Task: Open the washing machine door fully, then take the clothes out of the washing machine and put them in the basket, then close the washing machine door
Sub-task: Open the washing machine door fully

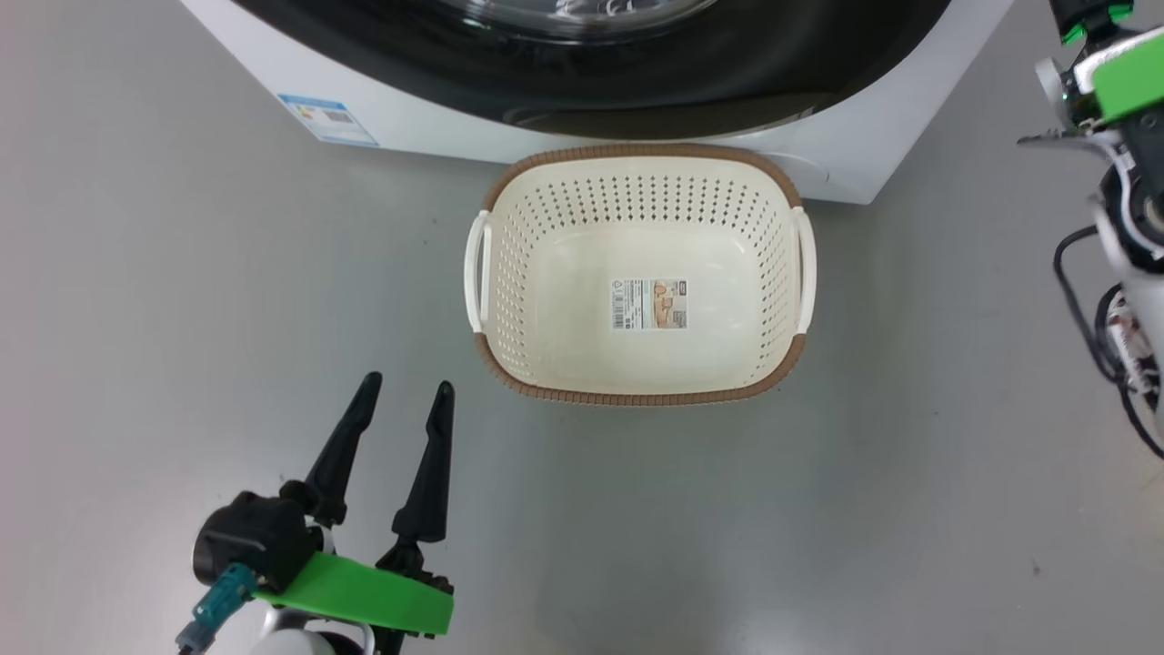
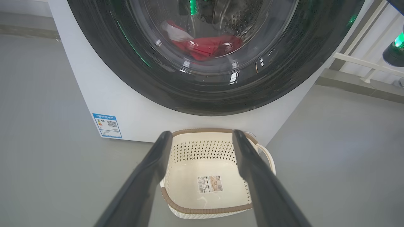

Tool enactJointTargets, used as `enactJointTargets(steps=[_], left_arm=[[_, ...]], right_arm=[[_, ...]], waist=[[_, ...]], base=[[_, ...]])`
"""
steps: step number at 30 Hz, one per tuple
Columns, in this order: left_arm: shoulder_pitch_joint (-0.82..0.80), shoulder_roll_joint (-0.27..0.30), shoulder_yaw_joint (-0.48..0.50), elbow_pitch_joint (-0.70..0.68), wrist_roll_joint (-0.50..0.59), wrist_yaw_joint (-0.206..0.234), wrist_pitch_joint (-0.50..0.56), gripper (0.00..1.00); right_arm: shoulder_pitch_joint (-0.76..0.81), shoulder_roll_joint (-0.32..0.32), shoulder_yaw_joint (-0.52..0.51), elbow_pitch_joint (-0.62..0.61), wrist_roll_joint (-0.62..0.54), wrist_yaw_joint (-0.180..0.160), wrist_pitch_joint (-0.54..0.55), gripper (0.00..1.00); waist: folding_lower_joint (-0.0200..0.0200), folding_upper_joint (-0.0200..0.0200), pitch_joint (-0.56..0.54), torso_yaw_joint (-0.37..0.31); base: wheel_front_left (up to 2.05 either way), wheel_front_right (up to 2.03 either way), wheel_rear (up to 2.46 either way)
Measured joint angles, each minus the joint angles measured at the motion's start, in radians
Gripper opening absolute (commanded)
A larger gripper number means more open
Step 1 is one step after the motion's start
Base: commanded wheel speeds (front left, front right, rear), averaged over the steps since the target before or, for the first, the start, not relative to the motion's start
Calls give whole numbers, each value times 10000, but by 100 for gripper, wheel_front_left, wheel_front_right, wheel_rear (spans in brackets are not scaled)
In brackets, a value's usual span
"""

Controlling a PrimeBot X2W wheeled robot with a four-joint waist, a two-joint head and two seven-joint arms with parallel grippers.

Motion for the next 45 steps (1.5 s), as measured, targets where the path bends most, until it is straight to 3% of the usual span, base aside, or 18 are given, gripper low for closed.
enactJointTargets(steps=[14, 21, 34, 45], left_arm=[[-433, -23, -343, 2, -201, 56, 0, 100], [-589, -33, -458, 2, -301, 96, 0, 100], [-581, -35, -495, 0, -372, 144, 0, 100], [-488, -33, -512, 42, -364, 144, 0, 100]], right_arm=[[-1708, -290, -186, 1384, 2038, 0, 3108, 0], [-2183, -529, -102, 1931, 2309, 0, 4414, 0], [-2205, -508, -40, 2127, 2349, -84, 5275, 0], [-1194, -288, -63, 1753, 2330, -84, 5664, 0]], waist=[[0, 0, 536, 171], [0, 0, 581, 305], [0, 0, 295, 301], [0, 0, -310, 243]], base=[[0, 0, 0], [0, 0, 0], [0, 0, 0], [0, 0, 0]])
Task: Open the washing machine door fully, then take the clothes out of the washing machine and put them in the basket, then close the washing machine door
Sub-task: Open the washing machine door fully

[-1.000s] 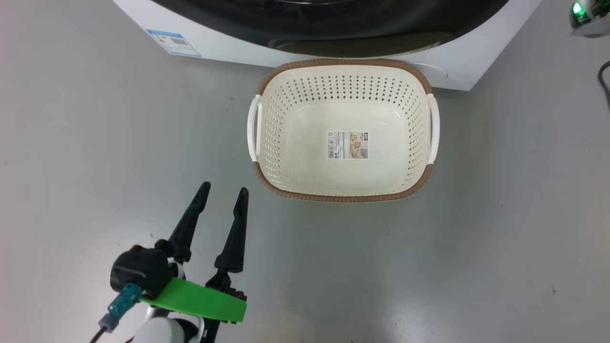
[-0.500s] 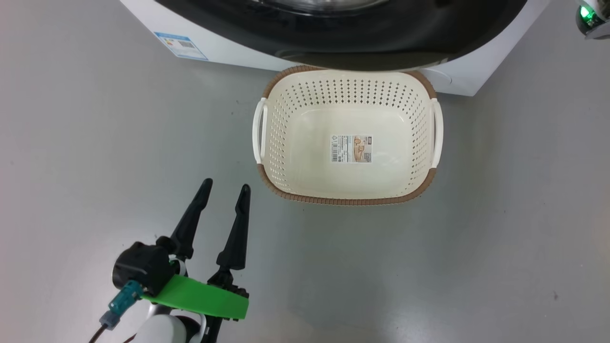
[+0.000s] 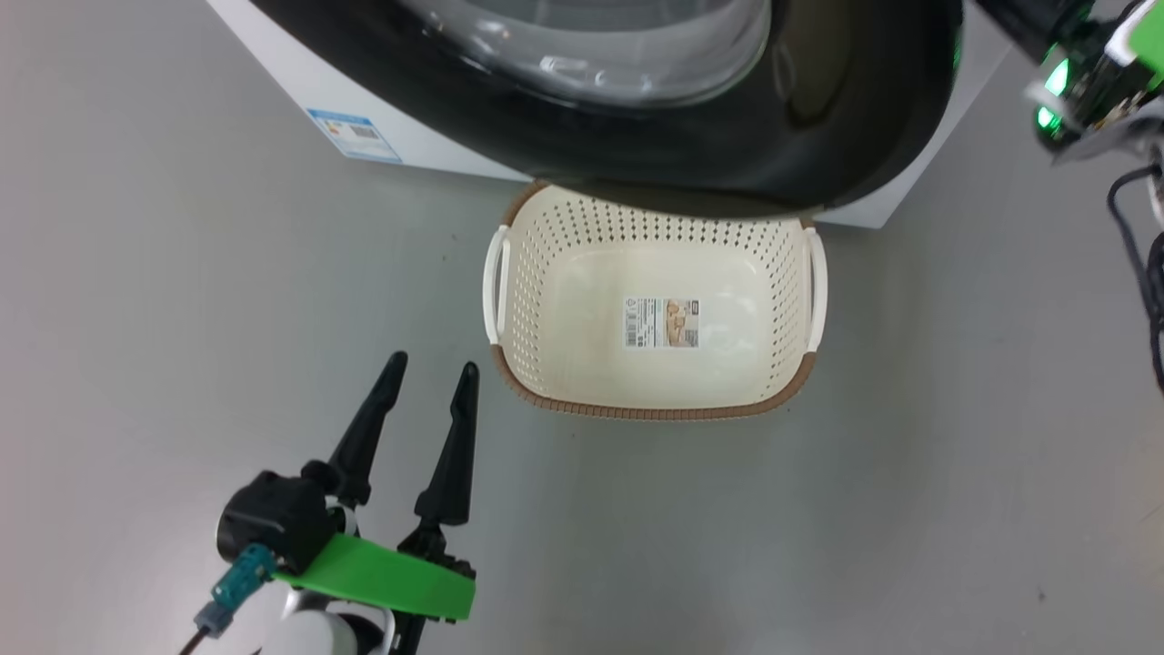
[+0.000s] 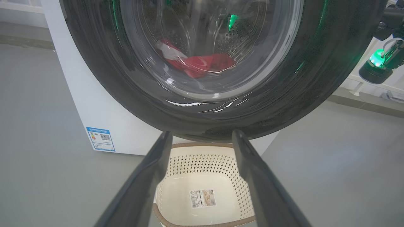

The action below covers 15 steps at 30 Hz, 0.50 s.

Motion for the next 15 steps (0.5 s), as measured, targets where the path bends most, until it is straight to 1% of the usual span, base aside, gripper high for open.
enactJointTargets(steps=[15], left_arm=[[720, 6, 2, 42, 182, -10, 0, 100]], right_arm=[[1488, 435, 42, -545, -73, 0, 608, 0]], waist=[[0, 0, -969, -196]], base=[[0, 0, 0]])
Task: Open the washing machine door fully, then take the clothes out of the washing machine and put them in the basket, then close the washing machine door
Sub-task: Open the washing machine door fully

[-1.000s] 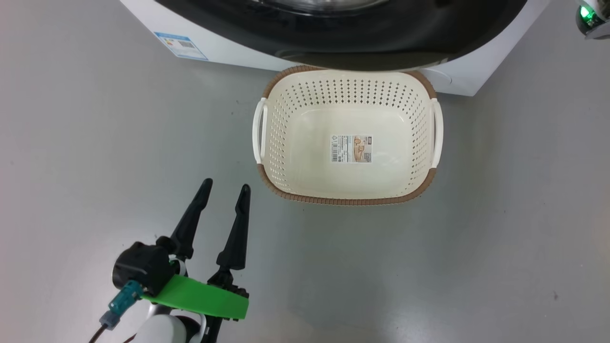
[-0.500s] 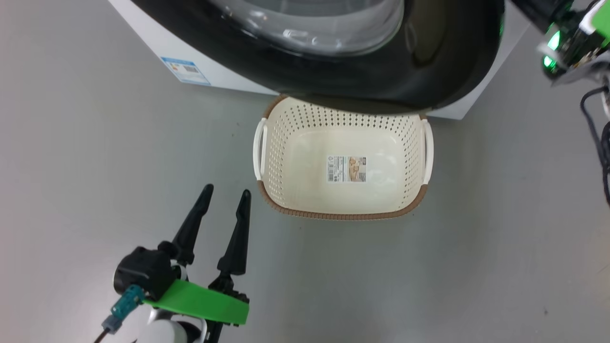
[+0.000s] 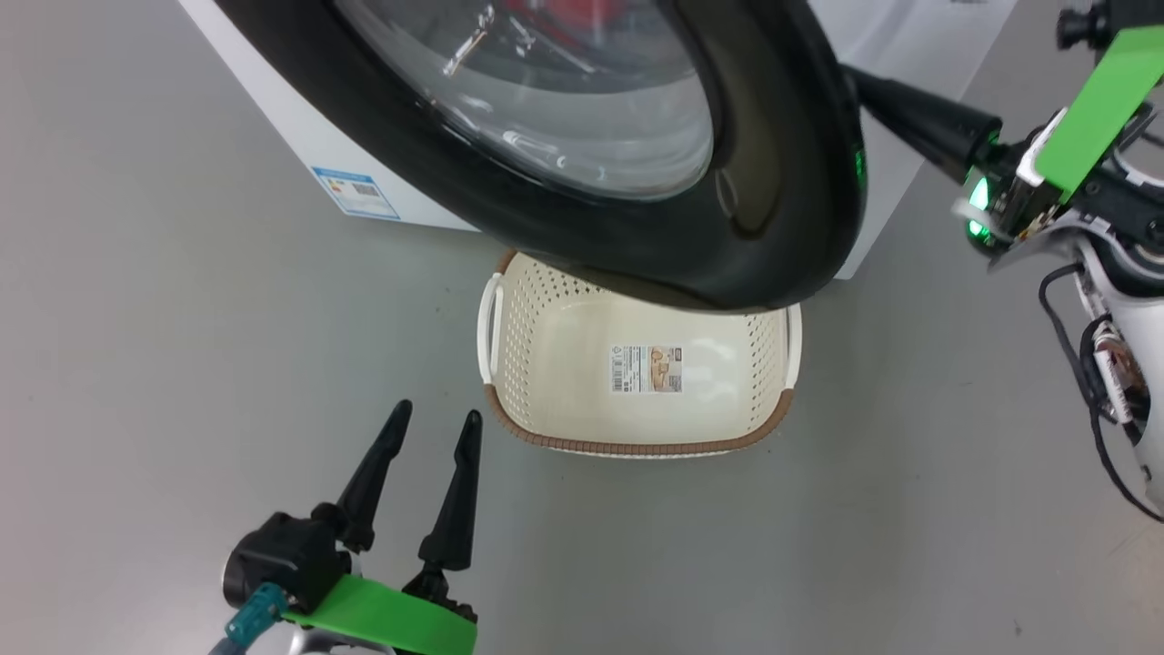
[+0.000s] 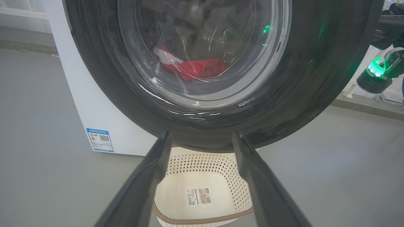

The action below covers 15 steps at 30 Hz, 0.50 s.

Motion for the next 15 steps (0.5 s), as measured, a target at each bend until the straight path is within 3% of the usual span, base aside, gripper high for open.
enactJointTargets(steps=[15], left_arm=[[290, 12, 0, 8, 100, -4, 0, 100]], right_arm=[[1155, 242, -17, -780, -71, 2, 518, 0]], waist=[[0, 0, -502, -79]], base=[[0, 0, 0]])
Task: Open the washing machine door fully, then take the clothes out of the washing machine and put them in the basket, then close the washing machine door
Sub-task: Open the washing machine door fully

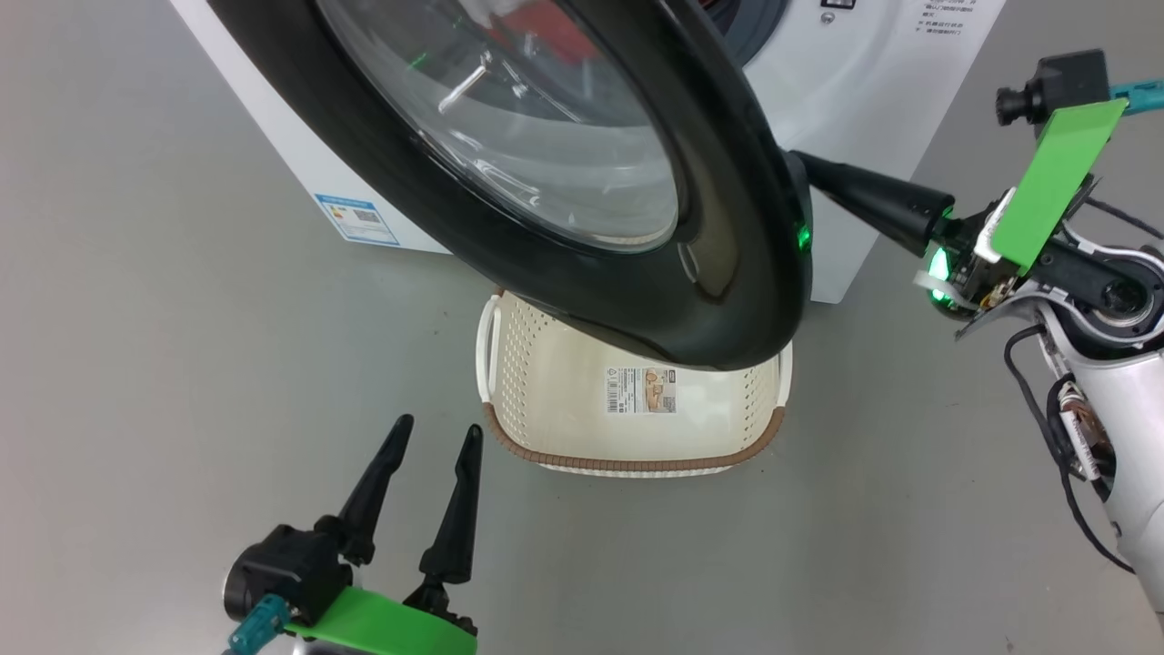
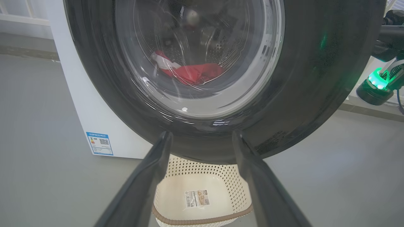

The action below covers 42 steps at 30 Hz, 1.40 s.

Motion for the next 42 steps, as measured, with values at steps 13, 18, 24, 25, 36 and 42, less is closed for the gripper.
enactJointTargets(steps=[13, 18, 24, 25, 36, 42], left_arm=[[5, 4, 21, -54, -31, 0, 0, 100], [5, 4, 44, -65, -31, 0, 0, 100], [8, 6, 138, -65, -33, -12, 0, 100], [13, 6, 174, -65, -33, -13, 0, 100], [408, 15, 568, 12, -12, -92, 0, 100], [492, 19, 757, 31, 31, -169, 0, 100]], right_arm=[[359, 272, 0, -487, -336, 0, 136, 0], [373, 332, -111, -500, -587, 0, -188, 25], [844, 401, -380, -554, -884, 0, -577, 100], [954, 412, -401, -545, -930, 0, -665, 100], [2329, 583, -932, -520, -1104, 0, -1465, 100], [3062, 654, -1064, -489, -1191, 0, -1801, 100]], waist=[[0, 1, 25, 50], [0, 0, 25, 35], [0, 0, -67, -15], [0, 0, -94, -32], [0, 0, -436, -367], [0, 0, -577, -593]], base=[[0, 0, 0], [0, 0, 0], [0, 0, 0], [0, 0, 0], [0, 0, 0], [0, 0, 0]])
